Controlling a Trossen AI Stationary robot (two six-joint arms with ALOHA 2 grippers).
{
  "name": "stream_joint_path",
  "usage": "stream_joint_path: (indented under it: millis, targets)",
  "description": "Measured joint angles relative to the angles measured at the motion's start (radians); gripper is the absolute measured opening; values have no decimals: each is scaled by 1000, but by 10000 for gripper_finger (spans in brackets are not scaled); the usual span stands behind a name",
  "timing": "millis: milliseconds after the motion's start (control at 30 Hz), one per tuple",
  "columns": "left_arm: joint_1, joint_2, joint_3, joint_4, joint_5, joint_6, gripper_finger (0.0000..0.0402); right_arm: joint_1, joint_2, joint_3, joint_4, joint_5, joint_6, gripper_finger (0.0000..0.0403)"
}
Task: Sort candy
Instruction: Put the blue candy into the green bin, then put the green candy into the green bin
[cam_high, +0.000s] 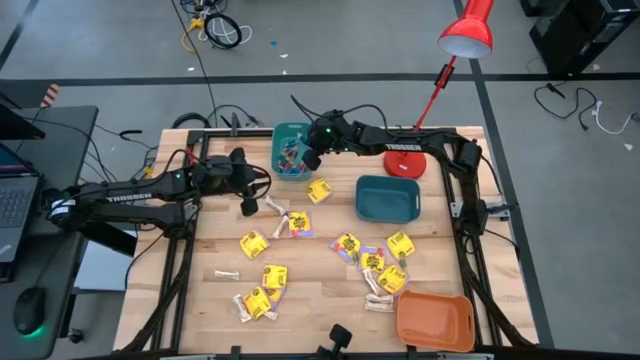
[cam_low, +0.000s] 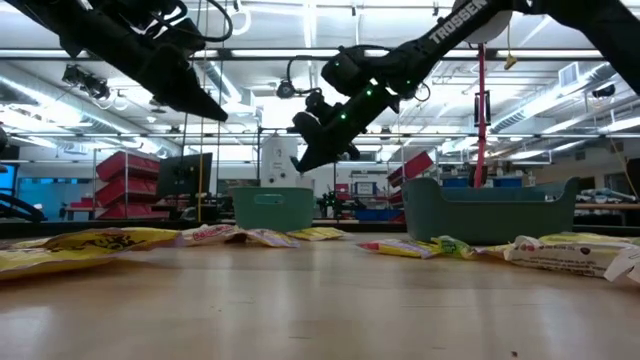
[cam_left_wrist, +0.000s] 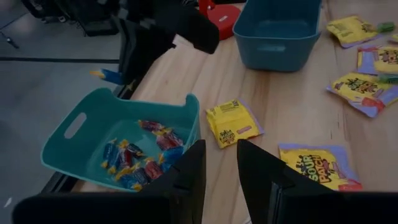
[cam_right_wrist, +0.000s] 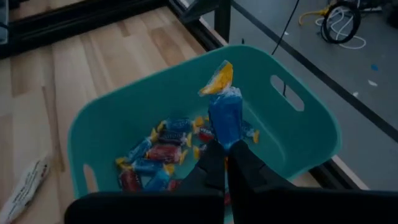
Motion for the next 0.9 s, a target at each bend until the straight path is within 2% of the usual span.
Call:
stream_joint_path:
  millis: [267,633,800,900]
  targets:
    - [0,0,0,-1,1,-6,94,19,50,0,12,-2,7,6]
    - [0,0,0,-1,2,-7,94,29,51,0,-11,21,21,67]
    - [0,0,0,-3,4,-29,94,34,34,-1,-23,7,-45,81]
    - [0,0,0,-19,14,-33,94,51,-25,-1,-37,-36,-109,80]
